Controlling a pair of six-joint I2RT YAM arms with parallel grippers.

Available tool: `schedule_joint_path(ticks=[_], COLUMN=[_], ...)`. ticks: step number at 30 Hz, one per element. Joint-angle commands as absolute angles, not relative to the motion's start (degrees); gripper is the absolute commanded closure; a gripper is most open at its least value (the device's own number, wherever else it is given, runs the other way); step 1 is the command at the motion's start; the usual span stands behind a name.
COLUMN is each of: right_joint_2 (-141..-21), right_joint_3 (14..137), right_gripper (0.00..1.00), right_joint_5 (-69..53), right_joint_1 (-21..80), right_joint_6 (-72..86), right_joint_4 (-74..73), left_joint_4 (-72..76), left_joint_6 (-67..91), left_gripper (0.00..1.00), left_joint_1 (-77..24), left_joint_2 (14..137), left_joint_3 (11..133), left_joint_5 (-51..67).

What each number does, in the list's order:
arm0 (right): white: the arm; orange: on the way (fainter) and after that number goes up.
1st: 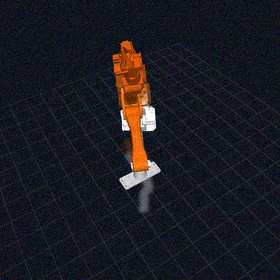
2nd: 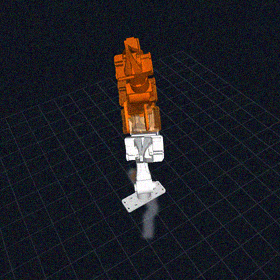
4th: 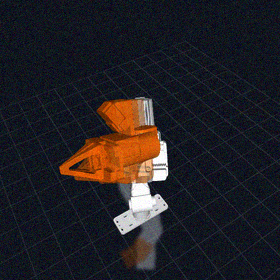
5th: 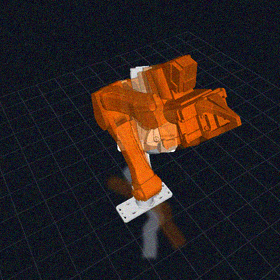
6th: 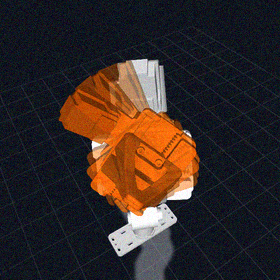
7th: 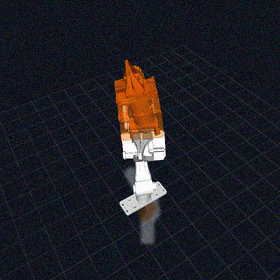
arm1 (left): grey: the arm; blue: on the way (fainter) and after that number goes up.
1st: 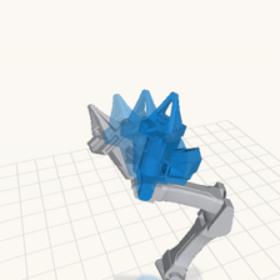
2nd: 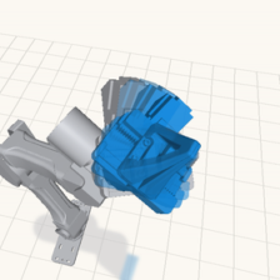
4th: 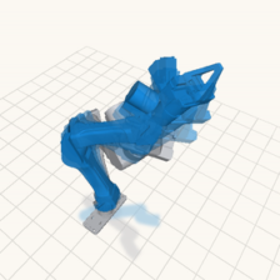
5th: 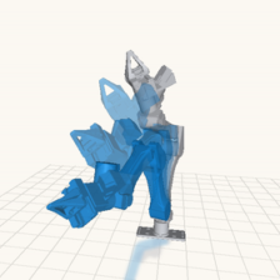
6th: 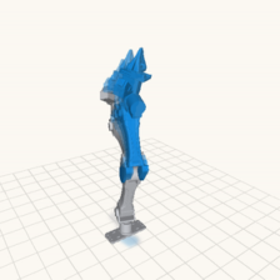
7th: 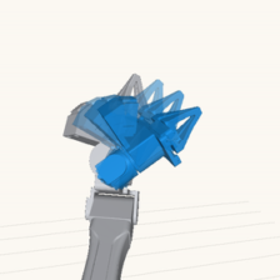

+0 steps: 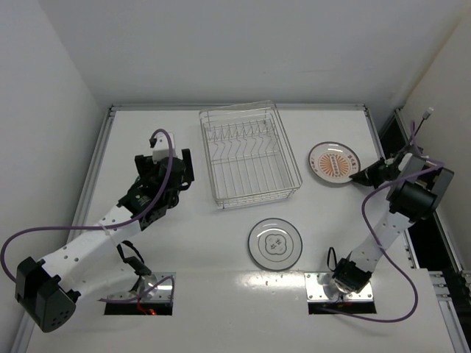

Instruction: Load the plates into the dish rack

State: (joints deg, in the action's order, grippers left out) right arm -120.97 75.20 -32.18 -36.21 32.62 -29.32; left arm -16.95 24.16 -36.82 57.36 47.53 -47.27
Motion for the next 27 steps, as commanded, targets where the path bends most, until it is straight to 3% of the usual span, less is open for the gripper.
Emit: schedule_joint_path(ticks=[1,8,12,15,22,27], right_joint_2=[-120.08,-105.23,-87.51,-82.01,-88.41,-93.77], right_joint_3=[76.3,75.68,75.67,80.39,93.24,96.58], right_gripper=[1.0,1.0,1.0,1.0,1.0,1.0], right_joint_5=[-36.21,-30.78,-16.15,-4.18,15.62,28.38], right_joint_1=[-35.77,-31.3,-22.54,-13.76,6.11,12.82], right_joint_6=[32.08,35.24,37.27,36.4,26.03,21.02], right_joint_4=[-27.6,-26.29,-25.49,-25.13,-28.83,-28.31], left_joint_4=[-16.78,-16.79,-17.31,-17.31,-17.31,-17.31], left_joint_6=[23.47,23.99,23.99,23.99,23.99,23.99], left_gripper=[0.0,0.0,0.0,0.0,0.0,0.0], left_joint_1=[-37.18,-37.18,-37.18,-37.18,-37.18,-37.18], left_joint_2=[56.43,55.9,55.9,55.9,56.43,56.43], left_joint_3=[49.83,49.83,49.83,49.83,49.83,49.83], left_joint_5=[-48.52,-49.65,-50.36,-50.89,-50.89,-51.42])
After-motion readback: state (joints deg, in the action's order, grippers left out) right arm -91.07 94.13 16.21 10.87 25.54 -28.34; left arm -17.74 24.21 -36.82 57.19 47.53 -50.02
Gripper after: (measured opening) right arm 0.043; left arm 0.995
